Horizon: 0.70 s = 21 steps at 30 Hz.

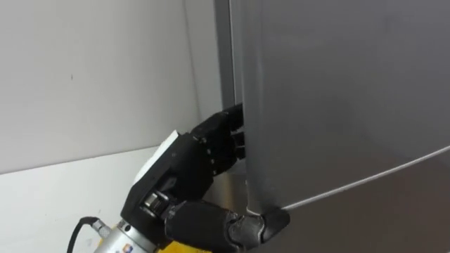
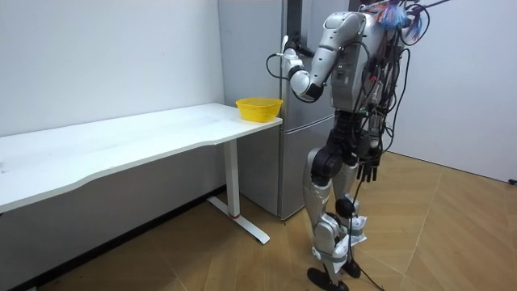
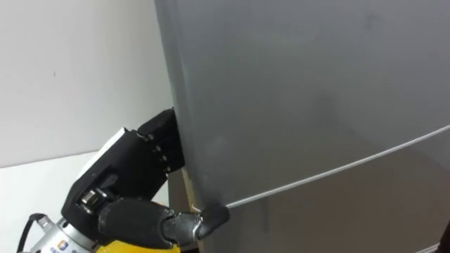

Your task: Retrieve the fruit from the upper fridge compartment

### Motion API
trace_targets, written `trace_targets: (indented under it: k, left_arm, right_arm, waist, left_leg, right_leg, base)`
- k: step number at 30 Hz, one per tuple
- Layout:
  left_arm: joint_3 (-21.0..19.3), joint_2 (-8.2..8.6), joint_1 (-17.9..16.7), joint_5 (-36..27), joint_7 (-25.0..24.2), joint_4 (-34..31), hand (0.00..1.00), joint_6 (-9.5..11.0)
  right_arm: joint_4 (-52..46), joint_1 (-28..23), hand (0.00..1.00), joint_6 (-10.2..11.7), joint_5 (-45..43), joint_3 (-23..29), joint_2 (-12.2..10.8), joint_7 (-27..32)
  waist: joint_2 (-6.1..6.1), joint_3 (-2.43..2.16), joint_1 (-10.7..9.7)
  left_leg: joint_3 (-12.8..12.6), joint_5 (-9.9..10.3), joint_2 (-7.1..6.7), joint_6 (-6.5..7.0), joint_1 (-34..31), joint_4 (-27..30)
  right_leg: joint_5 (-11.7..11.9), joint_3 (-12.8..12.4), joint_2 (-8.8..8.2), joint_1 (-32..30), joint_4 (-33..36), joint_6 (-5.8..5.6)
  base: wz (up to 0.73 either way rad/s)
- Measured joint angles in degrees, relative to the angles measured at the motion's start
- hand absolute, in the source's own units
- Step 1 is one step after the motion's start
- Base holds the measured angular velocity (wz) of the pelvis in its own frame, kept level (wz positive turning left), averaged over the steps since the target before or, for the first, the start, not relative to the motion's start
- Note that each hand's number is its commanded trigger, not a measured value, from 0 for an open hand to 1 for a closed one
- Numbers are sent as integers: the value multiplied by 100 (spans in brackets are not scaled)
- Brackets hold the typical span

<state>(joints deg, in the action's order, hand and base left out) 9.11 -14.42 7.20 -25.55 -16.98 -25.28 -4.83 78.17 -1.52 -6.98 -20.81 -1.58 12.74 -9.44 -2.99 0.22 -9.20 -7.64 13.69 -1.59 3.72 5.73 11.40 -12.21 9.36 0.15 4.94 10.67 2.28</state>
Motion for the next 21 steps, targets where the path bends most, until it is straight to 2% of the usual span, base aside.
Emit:
trace_targets:
  k: [11,21]
  left_arm:
    - [9,-168,0,10,-268,0,0,-1]
    - [156,-169,25,12,-394,0,0,0]
  right_arm:
    - [-20,27,0,-8,1,3,2,0]
    - [-27,56,0,-2,39,-178,4,5]
  waist:
    - [4,3,14]
    - [19,12,5]
  left_leg:
    - [-1,-1,2,2,-1,3]
    - [-13,0,0,1,-29,6]
  right_leg:
    - [0,-35,3,-20,10,0]
    - [0,-49,-1,-32,-5,0]
  base:
    - [-1]
    - [-1]
